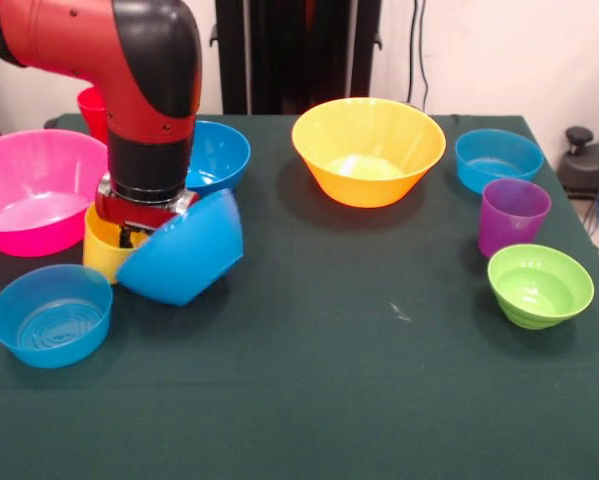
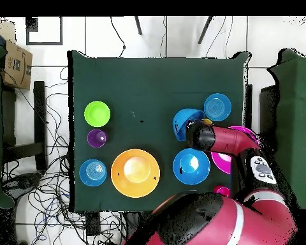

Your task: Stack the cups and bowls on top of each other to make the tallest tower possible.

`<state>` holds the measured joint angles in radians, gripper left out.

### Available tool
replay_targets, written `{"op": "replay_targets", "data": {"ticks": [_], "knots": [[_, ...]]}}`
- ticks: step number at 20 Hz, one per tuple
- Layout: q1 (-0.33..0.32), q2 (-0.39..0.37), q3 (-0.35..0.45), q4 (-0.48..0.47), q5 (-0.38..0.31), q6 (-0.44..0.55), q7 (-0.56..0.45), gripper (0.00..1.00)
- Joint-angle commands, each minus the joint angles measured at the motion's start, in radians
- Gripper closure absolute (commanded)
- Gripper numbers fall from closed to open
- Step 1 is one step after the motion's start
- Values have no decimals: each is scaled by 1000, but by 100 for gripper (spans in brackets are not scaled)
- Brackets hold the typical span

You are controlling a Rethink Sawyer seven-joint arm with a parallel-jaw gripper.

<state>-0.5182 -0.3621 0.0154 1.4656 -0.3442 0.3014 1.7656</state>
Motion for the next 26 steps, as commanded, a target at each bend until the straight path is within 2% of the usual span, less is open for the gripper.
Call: {"op": "replay_targets", "data": {"ticks": [1,6,13,26], "knots": [[44,75,-58,66,-55,-86,131,100],[33,68,-50,79,-42,-98,109,100],[-3,61,-10,64,-10,-29,71,100],[27,42,-16,18,31,34,87,100]]}}
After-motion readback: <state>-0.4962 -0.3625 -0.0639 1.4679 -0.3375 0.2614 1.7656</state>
